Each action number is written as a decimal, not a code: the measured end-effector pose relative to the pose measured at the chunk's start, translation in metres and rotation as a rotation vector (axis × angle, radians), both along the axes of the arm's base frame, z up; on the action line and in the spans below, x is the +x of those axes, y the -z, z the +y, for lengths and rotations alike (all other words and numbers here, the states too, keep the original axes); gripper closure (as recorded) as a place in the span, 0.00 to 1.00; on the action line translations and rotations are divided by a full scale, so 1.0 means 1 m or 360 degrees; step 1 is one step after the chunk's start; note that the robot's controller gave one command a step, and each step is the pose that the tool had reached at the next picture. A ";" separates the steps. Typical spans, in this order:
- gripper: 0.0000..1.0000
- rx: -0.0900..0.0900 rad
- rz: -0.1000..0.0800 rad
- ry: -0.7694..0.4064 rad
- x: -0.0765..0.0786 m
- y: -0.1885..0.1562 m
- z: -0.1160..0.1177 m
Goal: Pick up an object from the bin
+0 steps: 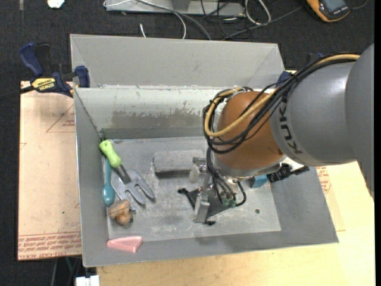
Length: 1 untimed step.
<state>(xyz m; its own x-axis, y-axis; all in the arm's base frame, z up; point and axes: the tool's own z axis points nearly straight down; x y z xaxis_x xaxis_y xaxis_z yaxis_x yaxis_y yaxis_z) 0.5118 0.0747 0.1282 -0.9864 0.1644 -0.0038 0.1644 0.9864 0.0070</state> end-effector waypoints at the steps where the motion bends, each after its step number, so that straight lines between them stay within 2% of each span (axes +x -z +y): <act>1: 0.00 -0.0003 -0.0002 -0.0180 0.015 0.021 0.002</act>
Offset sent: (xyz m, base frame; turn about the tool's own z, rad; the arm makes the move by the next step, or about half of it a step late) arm 0.0934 -0.0905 0.0237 -0.1982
